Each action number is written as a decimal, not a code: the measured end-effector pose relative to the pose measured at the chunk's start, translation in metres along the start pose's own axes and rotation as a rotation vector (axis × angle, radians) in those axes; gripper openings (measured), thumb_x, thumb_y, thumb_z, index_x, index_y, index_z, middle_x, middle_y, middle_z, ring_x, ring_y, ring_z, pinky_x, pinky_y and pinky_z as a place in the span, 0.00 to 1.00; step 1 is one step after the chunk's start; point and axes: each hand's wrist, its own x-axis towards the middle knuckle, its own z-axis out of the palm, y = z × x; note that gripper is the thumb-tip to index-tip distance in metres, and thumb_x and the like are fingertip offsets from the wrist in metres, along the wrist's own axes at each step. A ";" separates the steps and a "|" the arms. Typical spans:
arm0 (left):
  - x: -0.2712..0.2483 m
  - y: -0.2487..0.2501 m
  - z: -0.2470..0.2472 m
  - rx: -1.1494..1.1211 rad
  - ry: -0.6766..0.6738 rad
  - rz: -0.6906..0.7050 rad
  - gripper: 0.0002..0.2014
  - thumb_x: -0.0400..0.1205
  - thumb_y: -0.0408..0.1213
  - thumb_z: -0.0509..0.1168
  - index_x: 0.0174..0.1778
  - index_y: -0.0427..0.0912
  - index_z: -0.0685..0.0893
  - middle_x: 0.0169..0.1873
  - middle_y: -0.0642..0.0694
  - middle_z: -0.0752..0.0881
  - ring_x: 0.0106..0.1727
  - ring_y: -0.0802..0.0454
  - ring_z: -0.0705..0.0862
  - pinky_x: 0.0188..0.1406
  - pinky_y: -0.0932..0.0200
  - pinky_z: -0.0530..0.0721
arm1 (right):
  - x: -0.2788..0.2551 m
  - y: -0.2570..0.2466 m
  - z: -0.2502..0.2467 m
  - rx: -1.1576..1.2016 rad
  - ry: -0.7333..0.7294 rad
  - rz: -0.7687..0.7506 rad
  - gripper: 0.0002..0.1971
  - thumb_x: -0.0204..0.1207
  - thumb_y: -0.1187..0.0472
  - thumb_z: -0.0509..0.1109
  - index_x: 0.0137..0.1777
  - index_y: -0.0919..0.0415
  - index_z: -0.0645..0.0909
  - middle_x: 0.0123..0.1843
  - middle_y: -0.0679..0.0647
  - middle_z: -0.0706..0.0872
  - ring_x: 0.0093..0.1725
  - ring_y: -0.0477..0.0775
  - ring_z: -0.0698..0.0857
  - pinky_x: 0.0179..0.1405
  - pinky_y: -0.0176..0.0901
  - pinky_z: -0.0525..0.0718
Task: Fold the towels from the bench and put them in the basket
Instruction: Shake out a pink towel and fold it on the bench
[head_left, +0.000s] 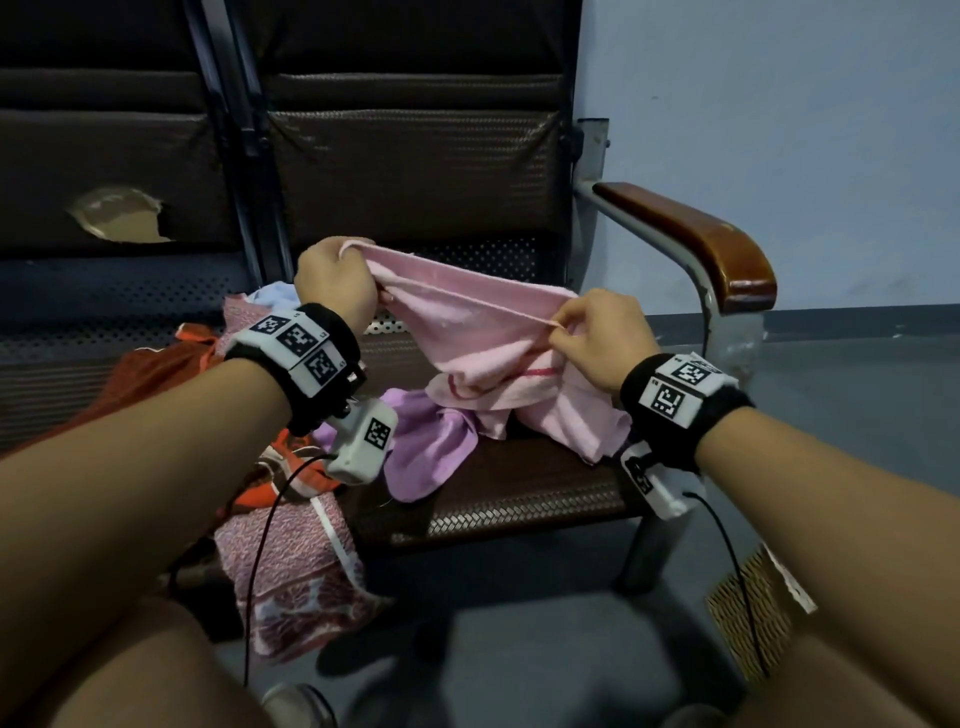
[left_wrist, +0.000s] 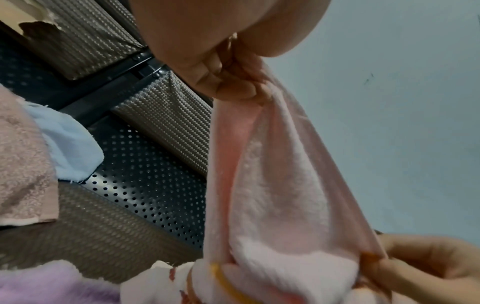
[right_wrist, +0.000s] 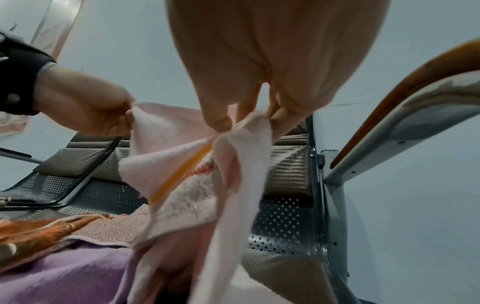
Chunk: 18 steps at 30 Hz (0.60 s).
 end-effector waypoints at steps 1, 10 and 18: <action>0.002 0.000 -0.002 -0.029 -0.005 -0.019 0.19 0.78 0.38 0.53 0.49 0.46 0.91 0.47 0.39 0.91 0.52 0.35 0.90 0.55 0.39 0.89 | 0.000 0.002 -0.002 0.000 0.000 -0.008 0.06 0.75 0.56 0.73 0.47 0.55 0.91 0.46 0.54 0.89 0.51 0.57 0.86 0.51 0.44 0.78; 0.004 -0.002 -0.008 0.110 -0.042 0.071 0.09 0.72 0.49 0.73 0.40 0.48 0.90 0.37 0.49 0.91 0.42 0.46 0.92 0.46 0.50 0.91 | 0.002 0.009 -0.009 -0.115 0.025 -0.073 0.06 0.77 0.63 0.61 0.43 0.50 0.72 0.44 0.60 0.87 0.47 0.69 0.83 0.39 0.50 0.76; 0.015 0.031 0.000 0.181 0.067 0.222 0.21 0.90 0.48 0.52 0.35 0.39 0.74 0.40 0.42 0.82 0.47 0.42 0.79 0.44 0.54 0.66 | 0.023 -0.007 -0.035 -0.141 0.090 -0.080 0.10 0.74 0.66 0.61 0.36 0.49 0.74 0.39 0.59 0.87 0.45 0.69 0.84 0.38 0.47 0.70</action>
